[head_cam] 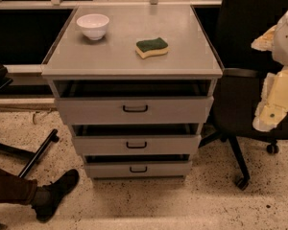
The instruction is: Open middle drawer
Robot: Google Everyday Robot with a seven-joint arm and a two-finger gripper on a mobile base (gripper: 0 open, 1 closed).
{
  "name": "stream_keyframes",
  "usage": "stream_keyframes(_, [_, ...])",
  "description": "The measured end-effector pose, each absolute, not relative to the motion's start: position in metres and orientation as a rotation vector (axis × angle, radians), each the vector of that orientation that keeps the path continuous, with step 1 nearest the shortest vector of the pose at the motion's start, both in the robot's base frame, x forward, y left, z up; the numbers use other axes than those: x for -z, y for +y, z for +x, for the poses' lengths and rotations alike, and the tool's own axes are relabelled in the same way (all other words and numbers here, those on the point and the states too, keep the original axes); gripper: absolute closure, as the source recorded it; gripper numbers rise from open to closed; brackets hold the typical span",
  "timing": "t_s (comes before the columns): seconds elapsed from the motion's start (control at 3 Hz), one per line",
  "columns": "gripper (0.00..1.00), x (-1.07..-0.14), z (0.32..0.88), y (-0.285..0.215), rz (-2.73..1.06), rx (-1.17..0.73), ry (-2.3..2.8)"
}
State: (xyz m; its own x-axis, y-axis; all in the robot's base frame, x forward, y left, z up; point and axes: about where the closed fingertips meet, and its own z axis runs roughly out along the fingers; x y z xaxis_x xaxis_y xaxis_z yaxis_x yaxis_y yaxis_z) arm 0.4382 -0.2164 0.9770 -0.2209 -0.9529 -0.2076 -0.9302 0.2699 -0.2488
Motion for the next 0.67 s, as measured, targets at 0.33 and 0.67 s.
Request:
stream_keyframes(0.33, [0.00,-0.977,0.438,-0.216,-1.723,0.101,2.229])
stream_keyframes(0.67, [0.00,-0.951,0.435,-0.209,-1.714,0.026,2.242])
